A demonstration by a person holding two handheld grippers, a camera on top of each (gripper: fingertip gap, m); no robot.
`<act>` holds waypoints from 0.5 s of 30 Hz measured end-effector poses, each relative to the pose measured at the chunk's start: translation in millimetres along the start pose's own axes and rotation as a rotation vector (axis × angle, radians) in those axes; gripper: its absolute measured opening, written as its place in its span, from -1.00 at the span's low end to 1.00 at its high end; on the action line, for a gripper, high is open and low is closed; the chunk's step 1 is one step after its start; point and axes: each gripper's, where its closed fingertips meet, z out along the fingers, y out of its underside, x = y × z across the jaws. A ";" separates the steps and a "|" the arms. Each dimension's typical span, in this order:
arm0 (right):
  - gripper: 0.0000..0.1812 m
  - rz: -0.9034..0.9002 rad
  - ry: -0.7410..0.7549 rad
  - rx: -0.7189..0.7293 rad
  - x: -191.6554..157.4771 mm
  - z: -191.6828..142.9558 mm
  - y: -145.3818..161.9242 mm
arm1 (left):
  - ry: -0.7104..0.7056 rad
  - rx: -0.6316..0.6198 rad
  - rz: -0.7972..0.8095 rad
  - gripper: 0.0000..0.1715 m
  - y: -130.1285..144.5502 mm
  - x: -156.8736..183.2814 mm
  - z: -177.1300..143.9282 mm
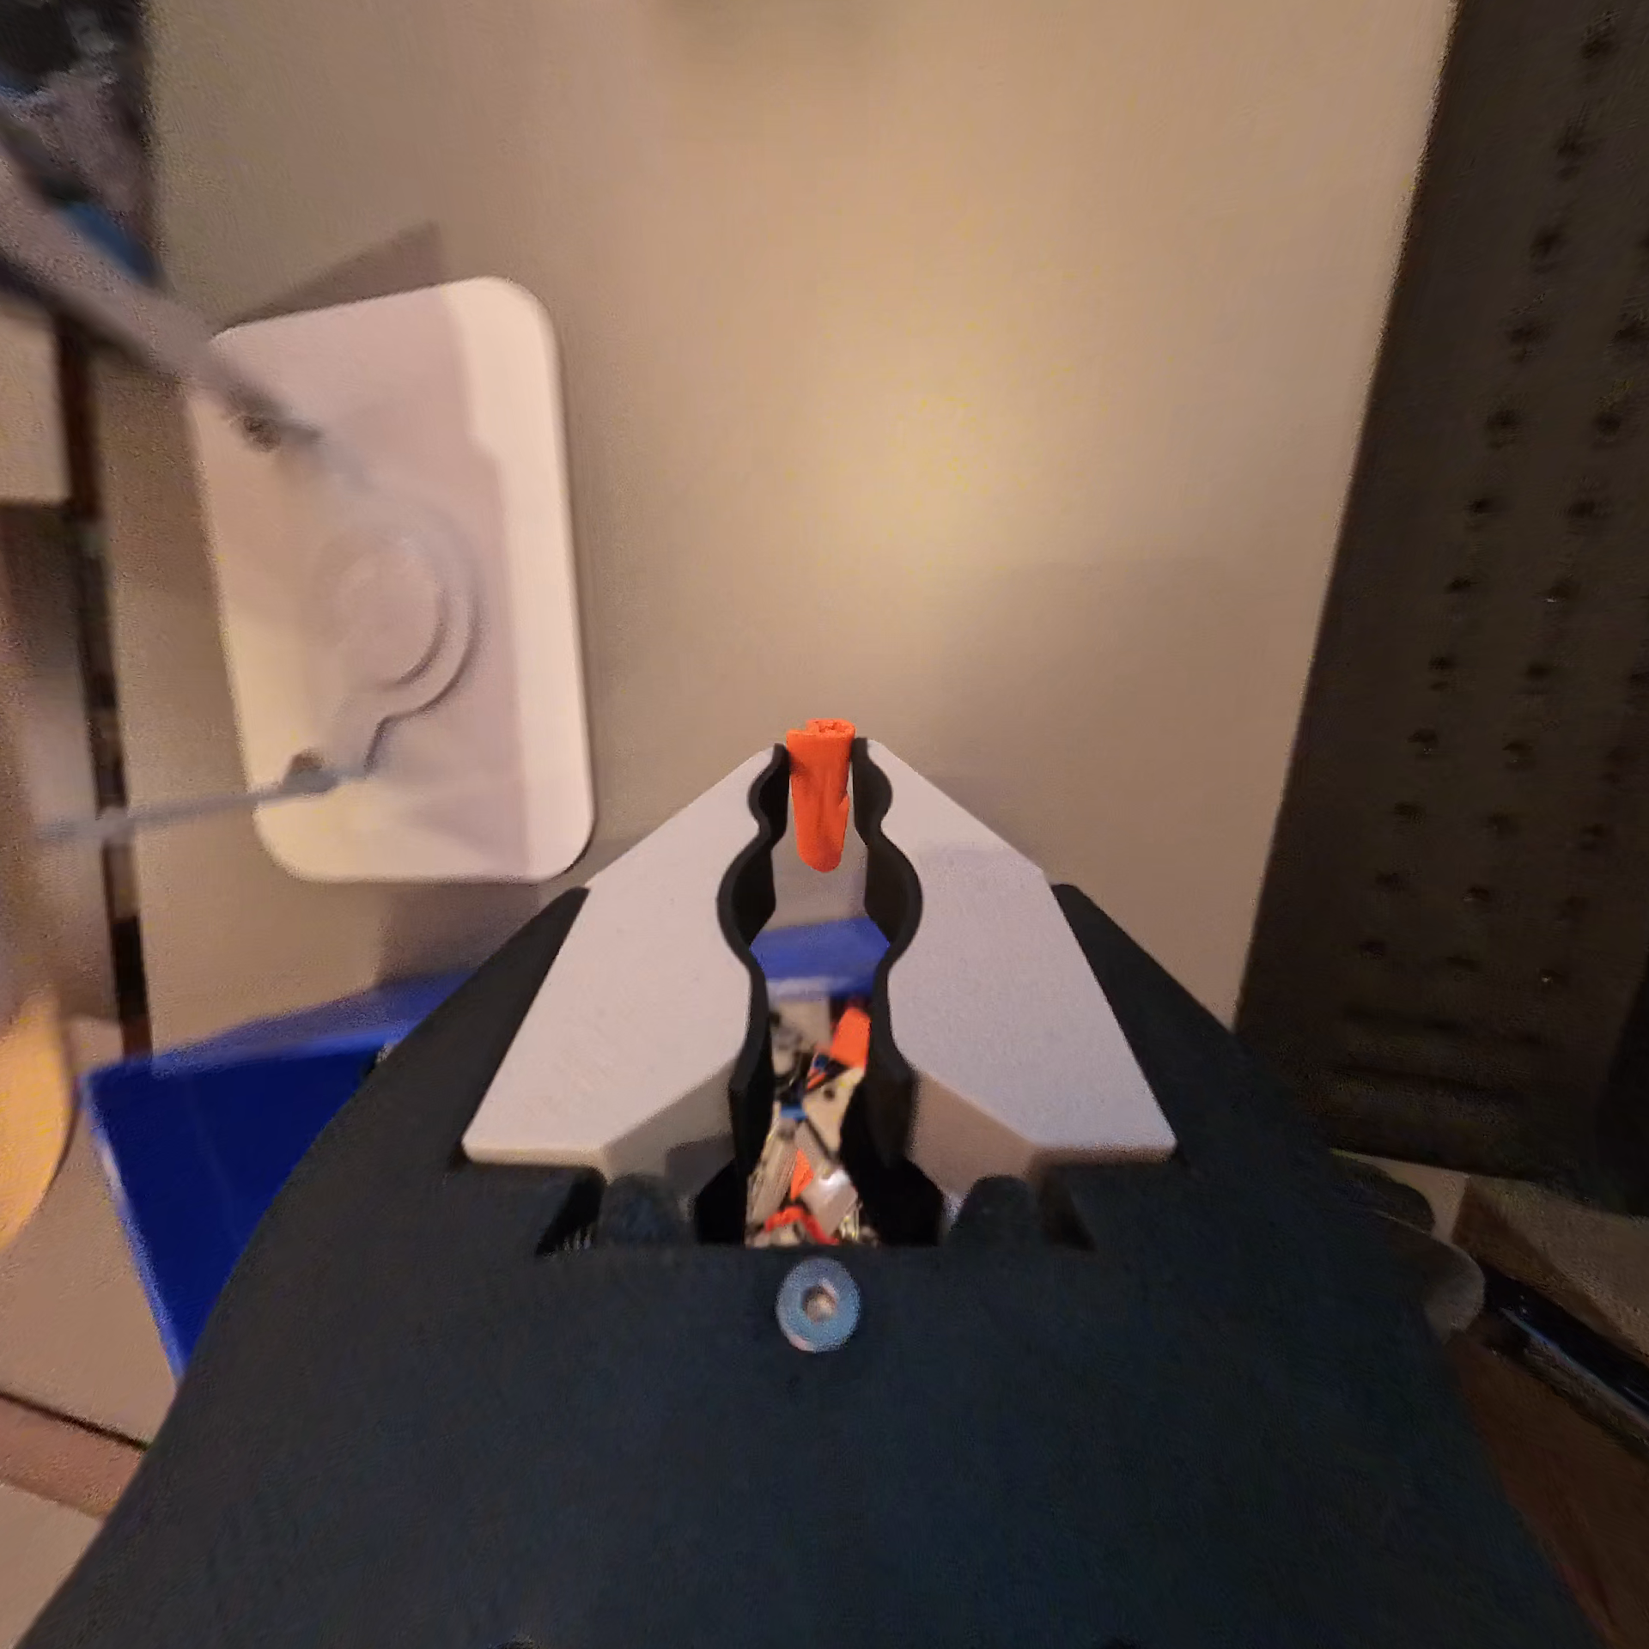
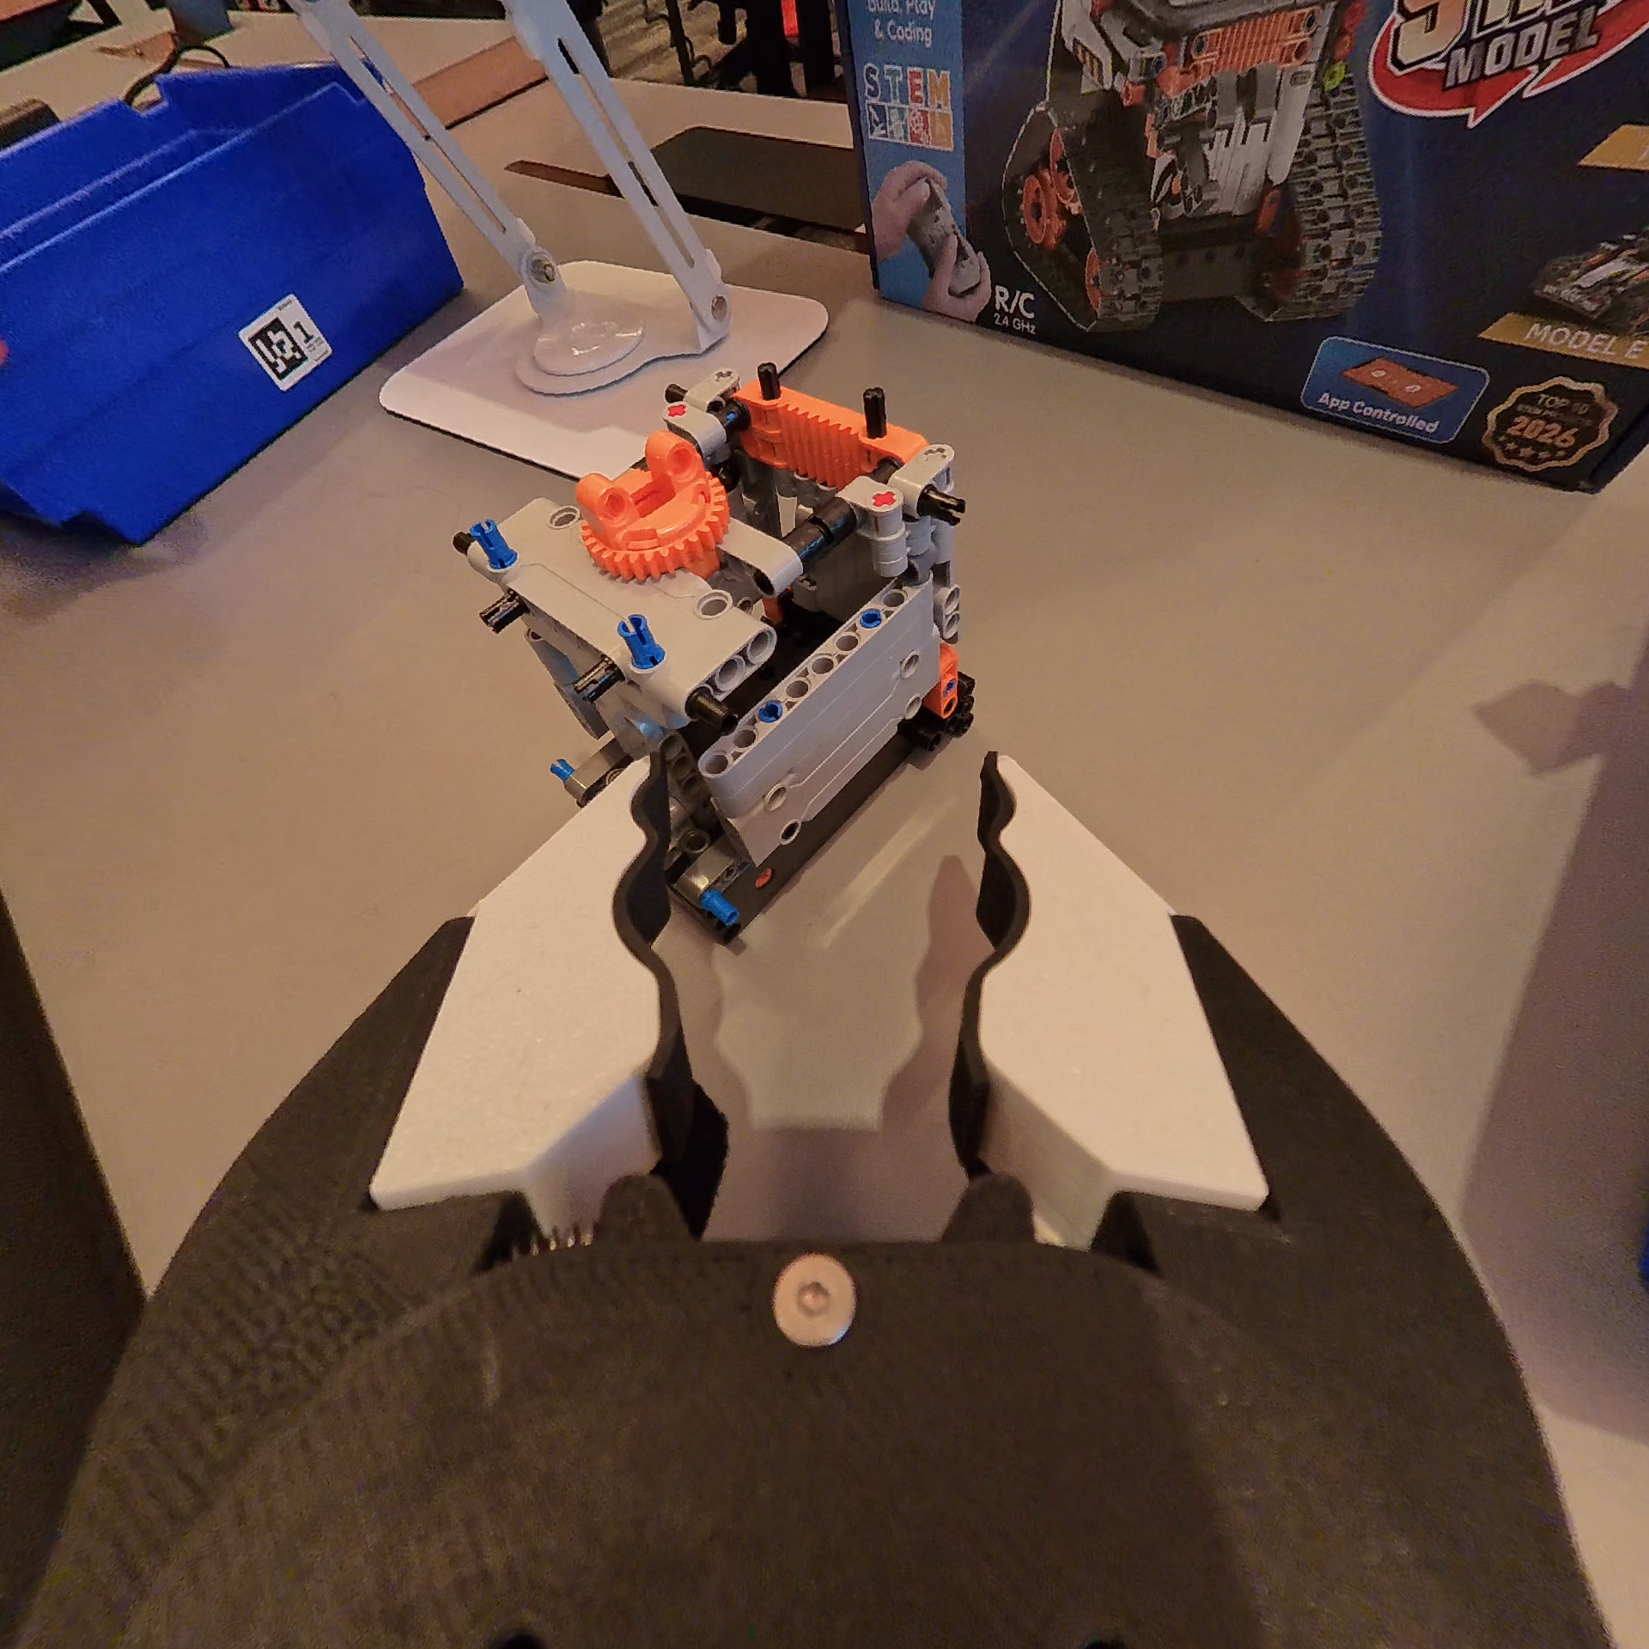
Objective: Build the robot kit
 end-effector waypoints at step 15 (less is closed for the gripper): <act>-0.24 -0.006 -0.021 -0.001 -4.6 0.8 -0.4 | 0.208 -0.143 0.195 -0.86 -35.7 69.6 90.4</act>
